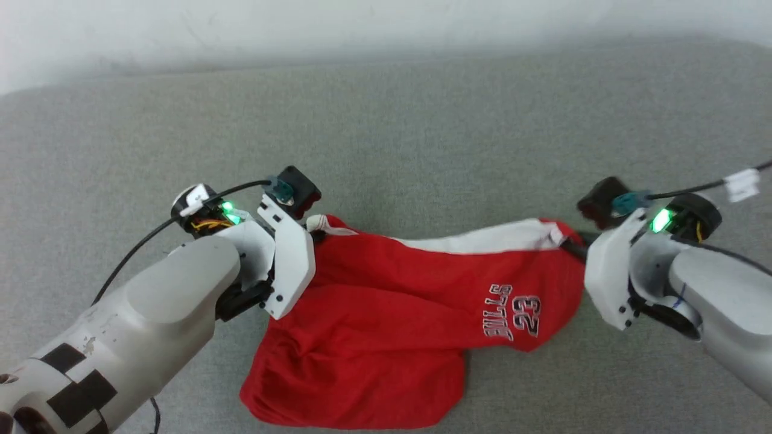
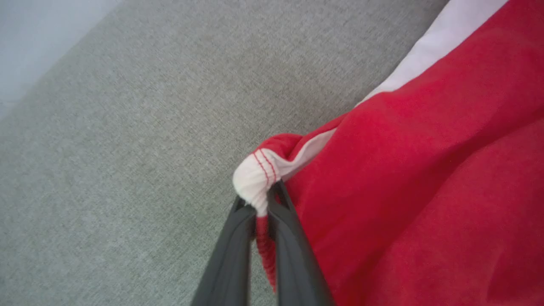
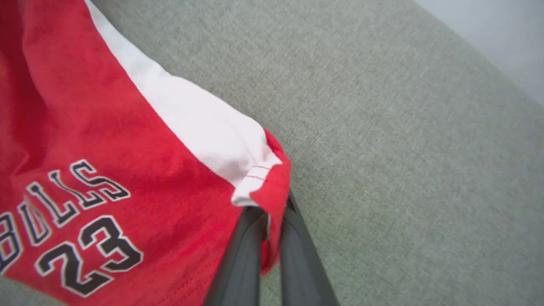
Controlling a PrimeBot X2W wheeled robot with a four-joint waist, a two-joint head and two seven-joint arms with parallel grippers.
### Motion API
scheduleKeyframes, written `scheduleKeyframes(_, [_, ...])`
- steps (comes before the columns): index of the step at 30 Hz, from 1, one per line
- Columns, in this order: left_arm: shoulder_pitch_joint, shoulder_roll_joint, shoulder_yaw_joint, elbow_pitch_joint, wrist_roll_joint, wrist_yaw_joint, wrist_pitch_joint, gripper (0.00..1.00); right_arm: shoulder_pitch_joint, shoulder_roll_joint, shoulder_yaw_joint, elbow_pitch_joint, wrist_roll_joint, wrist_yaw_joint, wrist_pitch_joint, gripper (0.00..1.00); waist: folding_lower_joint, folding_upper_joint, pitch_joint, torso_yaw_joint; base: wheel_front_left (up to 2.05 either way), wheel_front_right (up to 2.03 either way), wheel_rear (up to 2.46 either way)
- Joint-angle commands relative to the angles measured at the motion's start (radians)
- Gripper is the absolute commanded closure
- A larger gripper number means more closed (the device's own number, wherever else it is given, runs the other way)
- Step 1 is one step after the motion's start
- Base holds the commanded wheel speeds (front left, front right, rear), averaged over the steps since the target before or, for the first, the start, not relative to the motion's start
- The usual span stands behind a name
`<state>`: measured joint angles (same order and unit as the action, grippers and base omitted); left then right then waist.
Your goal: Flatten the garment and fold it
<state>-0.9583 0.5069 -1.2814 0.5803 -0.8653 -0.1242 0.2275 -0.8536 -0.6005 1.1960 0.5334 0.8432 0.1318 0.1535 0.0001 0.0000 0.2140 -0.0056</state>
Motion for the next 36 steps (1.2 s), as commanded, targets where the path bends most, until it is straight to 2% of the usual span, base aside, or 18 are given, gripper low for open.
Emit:
scheduleKeyframes(1, [0.001,0.006,0.001,0.002,-0.014,-0.007,-0.039,1.0,-0.008,-0.011,-0.018,0.006,0.003,-0.001,-0.067,1.0,-0.0001,0.0,-0.062,-0.009,0.0,0.0,0.0])
scheduleKeyframes(5, [-0.043,0.016,0.017,0.022,-0.002,-0.007,-0.167,1.0,-0.03,-0.031,-0.065,0.001,0.005,-0.001,-0.202,1.0,-0.0001,0.0,-0.111,-0.009,0.0,0.0,0.0])
scheduleKeyframes(10, [-0.112,0.02,0.071,0.042,0.013,0.002,-0.296,1.0,-0.076,-0.046,-0.144,-0.007,0.026,-0.001,-0.284,1.0,-0.0001,0.0,-0.143,-0.005,0.0,0.0,0.0])
scheduleKeyframes(17, [-0.267,0.01,0.171,0.04,0.059,0.074,-0.448,1.0,-0.195,-0.035,-0.276,0.019,-0.001,-0.001,-0.336,1.0,-0.0001,0.0,-0.109,0.008,0.0,0.0,0.0])
scheduleKeyframes(23, [-0.417,-0.022,0.25,0.057,0.099,0.128,-0.481,1.0,-0.363,-0.004,-0.379,0.066,-0.075,-0.001,-0.333,1.0,-0.0001,0.0,-0.002,0.018,0.0,0.0,0.0])
scheduleKeyframes(29, [-0.577,-0.055,0.315,0.106,0.125,0.139,-0.487,1.0,-0.578,0.042,-0.449,0.122,-0.168,-0.001,-0.295,1.0,-0.0001,0.0,0.133,0.015,0.0,0.0,0.0])
scheduleKeyframes(36, [-0.726,-0.085,0.405,0.132,0.161,0.157,-0.489,1.0,-0.781,0.072,-0.479,0.177,-0.274,-0.001,-0.292,1.0,-0.0001,0.0,0.259,0.008,0.0,0.0,0.0])
